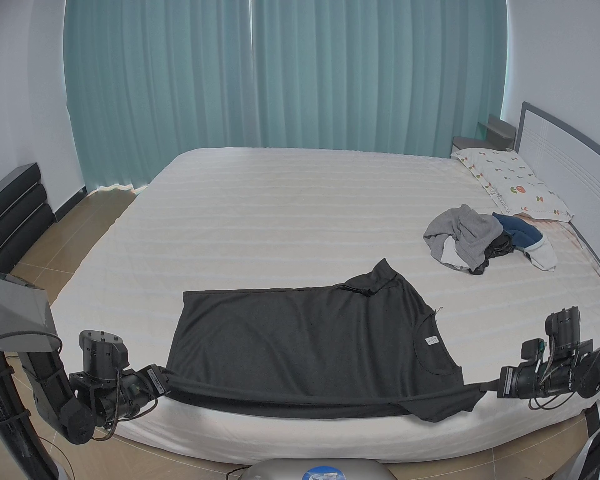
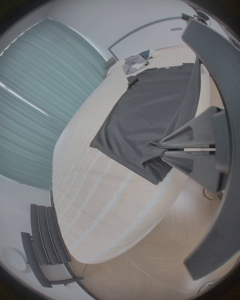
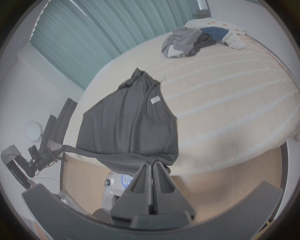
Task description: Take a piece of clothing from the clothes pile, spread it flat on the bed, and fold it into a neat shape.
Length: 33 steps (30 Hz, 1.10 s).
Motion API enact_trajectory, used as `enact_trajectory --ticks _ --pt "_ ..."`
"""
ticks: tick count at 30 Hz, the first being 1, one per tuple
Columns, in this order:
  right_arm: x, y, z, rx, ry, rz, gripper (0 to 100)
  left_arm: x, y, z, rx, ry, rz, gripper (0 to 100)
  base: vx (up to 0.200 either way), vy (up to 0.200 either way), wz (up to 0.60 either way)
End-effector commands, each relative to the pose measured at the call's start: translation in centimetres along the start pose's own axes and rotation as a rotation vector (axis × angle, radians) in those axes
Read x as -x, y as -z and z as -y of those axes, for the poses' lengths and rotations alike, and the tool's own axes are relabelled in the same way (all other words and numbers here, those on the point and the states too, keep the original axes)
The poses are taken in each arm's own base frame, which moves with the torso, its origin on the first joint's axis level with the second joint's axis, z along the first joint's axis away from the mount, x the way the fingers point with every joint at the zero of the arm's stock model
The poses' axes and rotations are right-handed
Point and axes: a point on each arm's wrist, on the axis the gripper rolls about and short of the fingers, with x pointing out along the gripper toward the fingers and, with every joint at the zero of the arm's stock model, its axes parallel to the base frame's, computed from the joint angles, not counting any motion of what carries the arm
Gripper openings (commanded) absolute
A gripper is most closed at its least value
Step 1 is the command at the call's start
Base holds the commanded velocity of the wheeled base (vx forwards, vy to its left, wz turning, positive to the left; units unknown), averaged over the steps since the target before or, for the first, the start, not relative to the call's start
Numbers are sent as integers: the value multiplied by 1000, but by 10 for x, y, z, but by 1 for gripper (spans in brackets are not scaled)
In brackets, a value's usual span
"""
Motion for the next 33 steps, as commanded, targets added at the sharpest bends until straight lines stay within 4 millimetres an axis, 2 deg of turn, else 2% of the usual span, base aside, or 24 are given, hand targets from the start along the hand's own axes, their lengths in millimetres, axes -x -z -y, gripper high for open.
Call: enact_trajectory --ticks 1,7,11,13,18,24,29,33 --pt "-13 -12 -1 -2 -3 -2 0 -8 -4 1 14 4 13 0 0 0 0" --pt "-27 -20 1 -8 -1 -12 0 -18 -5 2 18 -1 13 0 0 0 0" --pt "-28 -27 0 -1 -6 19 0 -14 -5 1 22 -5 14 0 0 0 0" --pt "-25 -32 -2 -1 -20 66 0 -6 -10 0 22 -4 31 0 0 0 0" --pt "-17 -23 -6 11 -32 75 0 2 -5 -5 11 -32 -2 0 0 0 0" --pt "-10 -15 -8 18 -38 70 0 3 -3 -6 -23 -40 -16 0 0 0 0" --pt "-18 -22 -7 17 -37 71 0 -9 -12 1 -16 -23 10 0 0 0 0" --pt "-31 -32 -6 14 -35 68 0 -28 -19 1 -1 -31 23 0 0 0 0"
